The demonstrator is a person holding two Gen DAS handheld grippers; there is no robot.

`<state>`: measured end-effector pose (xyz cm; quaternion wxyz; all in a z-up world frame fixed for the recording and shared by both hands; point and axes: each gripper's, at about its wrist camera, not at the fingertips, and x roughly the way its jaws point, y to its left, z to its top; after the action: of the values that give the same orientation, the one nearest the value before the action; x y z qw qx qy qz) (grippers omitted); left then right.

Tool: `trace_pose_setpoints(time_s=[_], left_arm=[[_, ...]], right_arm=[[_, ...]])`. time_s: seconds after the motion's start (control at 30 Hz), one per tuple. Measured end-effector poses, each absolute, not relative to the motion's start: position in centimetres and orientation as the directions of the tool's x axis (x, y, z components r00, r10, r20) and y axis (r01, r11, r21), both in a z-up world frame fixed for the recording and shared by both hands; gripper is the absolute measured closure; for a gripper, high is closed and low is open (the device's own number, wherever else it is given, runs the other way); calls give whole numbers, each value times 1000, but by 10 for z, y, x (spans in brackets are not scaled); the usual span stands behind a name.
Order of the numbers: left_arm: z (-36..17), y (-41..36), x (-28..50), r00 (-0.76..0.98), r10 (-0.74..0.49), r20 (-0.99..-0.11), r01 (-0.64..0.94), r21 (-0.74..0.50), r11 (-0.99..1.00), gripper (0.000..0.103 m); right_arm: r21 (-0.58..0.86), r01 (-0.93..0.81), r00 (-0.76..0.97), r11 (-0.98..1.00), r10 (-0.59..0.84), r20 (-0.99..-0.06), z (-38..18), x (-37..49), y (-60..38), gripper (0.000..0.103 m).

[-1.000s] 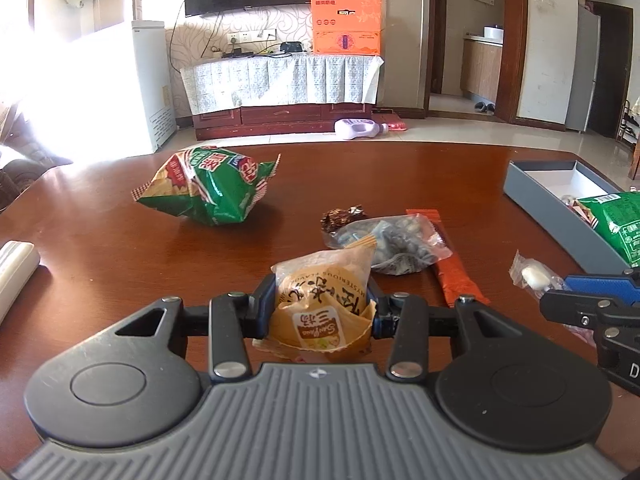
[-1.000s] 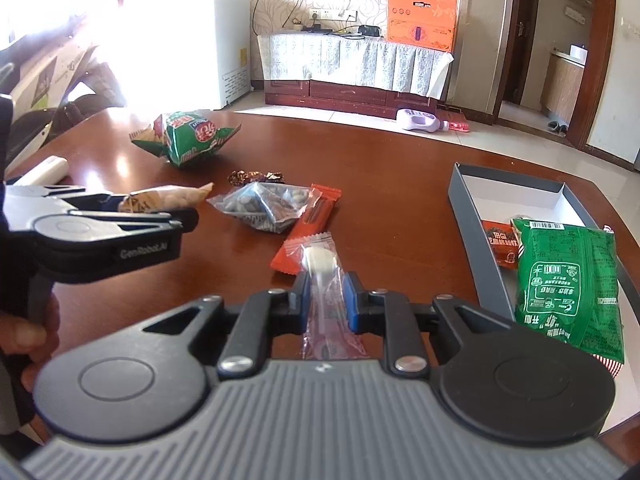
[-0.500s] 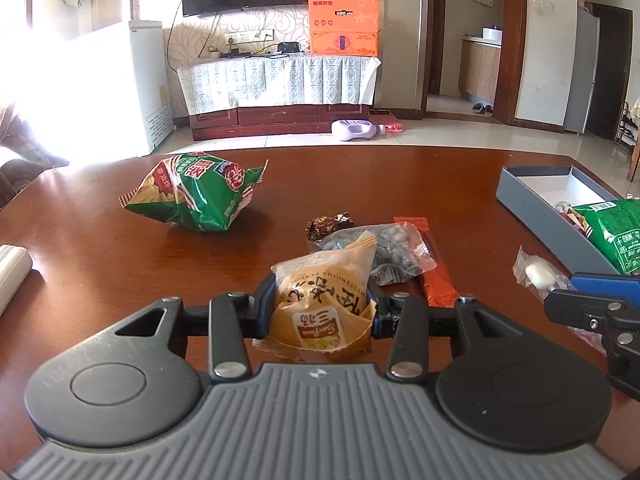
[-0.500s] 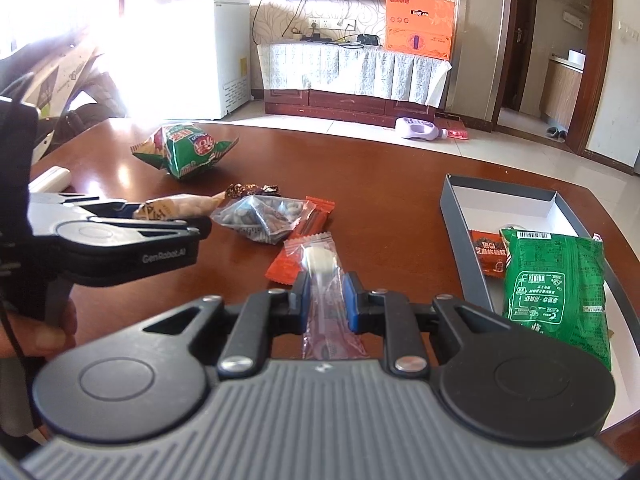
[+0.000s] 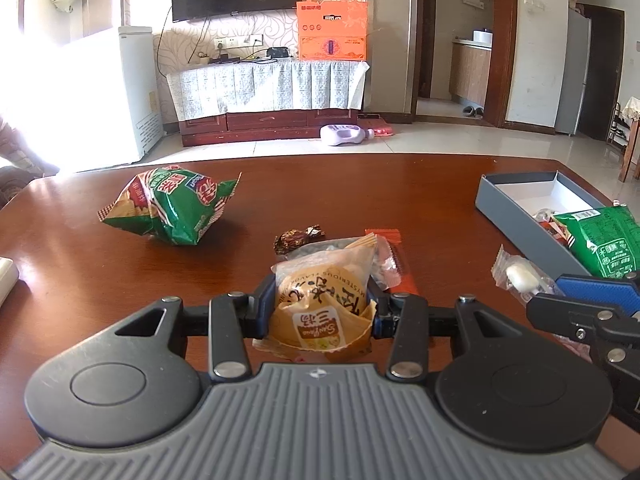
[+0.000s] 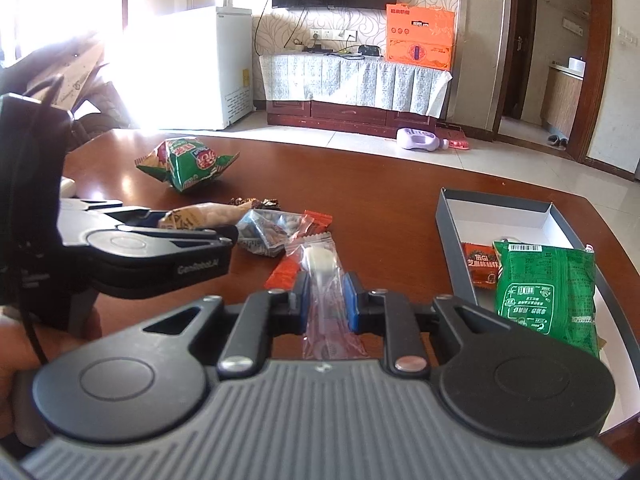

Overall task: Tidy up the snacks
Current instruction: 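Carry the tan packet in the left tool while the right tool carries the candy to the box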

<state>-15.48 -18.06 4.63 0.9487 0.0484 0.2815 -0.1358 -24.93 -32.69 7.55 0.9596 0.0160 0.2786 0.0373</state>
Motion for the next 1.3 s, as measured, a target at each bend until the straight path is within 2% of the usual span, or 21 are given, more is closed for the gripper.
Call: trace_pose_setpoints(time_s=[0.83, 1.3], left_arm=[[50, -230, -160, 787, -292, -543, 350, 3, 937, 54], [59, -284, -164, 784, -351, -512, 429, 39, 902, 54]], right_arm=[[71, -7, 876, 997, 41, -481, 87, -265, -360, 82], [91, 73, 885, 993, -22, -466, 85, -275, -408, 82]])
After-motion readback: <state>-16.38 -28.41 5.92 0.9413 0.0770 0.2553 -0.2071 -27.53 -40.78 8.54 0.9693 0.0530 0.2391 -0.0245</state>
